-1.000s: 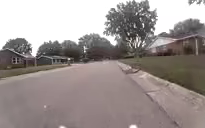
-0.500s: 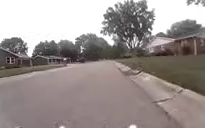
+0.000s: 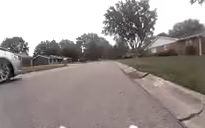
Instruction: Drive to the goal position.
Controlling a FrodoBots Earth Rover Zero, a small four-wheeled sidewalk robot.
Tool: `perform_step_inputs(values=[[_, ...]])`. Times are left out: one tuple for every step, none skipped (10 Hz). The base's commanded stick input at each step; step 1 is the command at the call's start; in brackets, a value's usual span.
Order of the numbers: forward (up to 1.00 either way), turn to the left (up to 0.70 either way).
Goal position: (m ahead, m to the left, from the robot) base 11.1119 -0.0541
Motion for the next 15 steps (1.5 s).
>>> perform_step_inputs(values=[[1.00,-0.40],[1.00,-0.40],[1.00,-0.40],[1.00,-0.40],[1.00,0.00],[1.00,0.00],[1.00,0.00],[1.00,0.00],[1.00,0.00],[1.00,0.00],[1.00,0.00],[1.00,-0.01],[1.00,-0.02],[1.00,0.00],[1.00,0.00]])
